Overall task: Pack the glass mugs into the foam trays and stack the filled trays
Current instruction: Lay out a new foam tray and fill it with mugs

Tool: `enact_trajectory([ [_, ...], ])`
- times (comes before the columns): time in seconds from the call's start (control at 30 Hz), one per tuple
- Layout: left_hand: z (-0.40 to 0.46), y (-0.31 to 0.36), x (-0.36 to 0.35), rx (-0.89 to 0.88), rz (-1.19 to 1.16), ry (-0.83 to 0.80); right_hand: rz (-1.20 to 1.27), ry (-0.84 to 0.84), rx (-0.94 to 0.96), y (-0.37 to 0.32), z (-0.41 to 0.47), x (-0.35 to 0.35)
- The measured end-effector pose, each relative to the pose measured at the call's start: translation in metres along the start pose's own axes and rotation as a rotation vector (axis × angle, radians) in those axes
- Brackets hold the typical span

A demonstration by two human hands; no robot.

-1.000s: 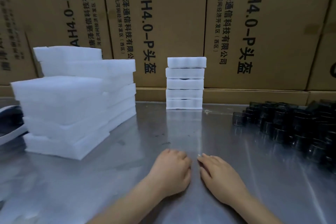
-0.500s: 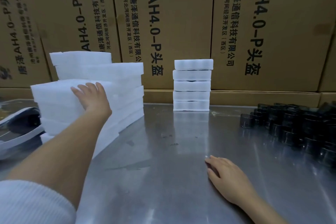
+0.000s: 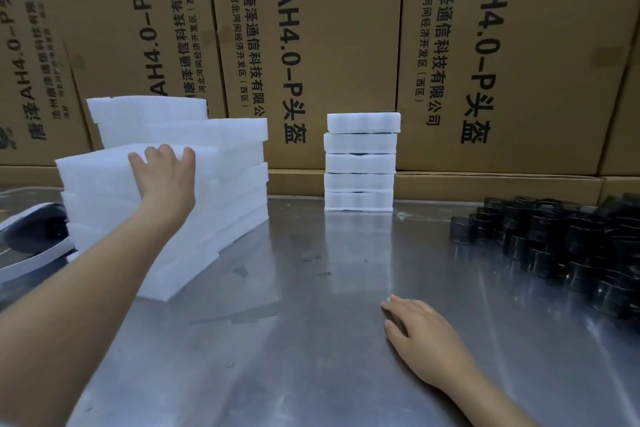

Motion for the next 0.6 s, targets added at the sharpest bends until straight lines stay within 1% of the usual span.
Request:
enact_trajectory([
  [0.13,-0.029,0.016,0.036,-0.089,-0.105,0.067,0.001,0.021,0.007,-0.001,-0.001,0.0],
  [0.23,-0.066,0.028,0.062,-0.114,-0.123,0.14,0.0,0.023,0.015,-0.001,-0.002,0.001],
  [0.3,-0.097,0.041,0.079,-0.161,-0.117,0.197,0.056,0.05,0.024,-0.001,-0.002,0.003],
  [0.37,-0.127,0.059,0.089,-0.251,-0.148,0.221,0.259,0.126,0.006,-0.001,-0.004,0.008],
  [0.43,-0.157,0.086,0.086,-0.389,-0.208,0.19,0.591,0.207,-0.001,-0.002,-0.007,0.015],
  [0.47,-0.173,0.099,0.083,-0.447,-0.2,0.154,0.784,0.234,0.009,-0.004,-0.009,0.018],
  [0.5,-0.186,0.111,0.08,-0.469,-0.155,0.125,0.948,0.249,0.007,-0.005,-0.009,0.02],
  [0.57,-0.203,0.129,0.079,-0.545,-0.169,0.13,1.162,0.21,-0.044,-0.006,-0.01,0.025],
  [0.6,-0.209,0.139,0.074,-0.593,-0.181,0.072,1.241,0.165,-0.08,-0.006,-0.01,0.025],
])
Point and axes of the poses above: each hand's wrist, its own z-axis towards the middle knuckle, its own x-axis out of the back of the hand, y = z × x, the point moved 2 cm from there along z, towards the middle knuckle, and after that the axes turned 9 degrees about -y, right-handed, at the moved point
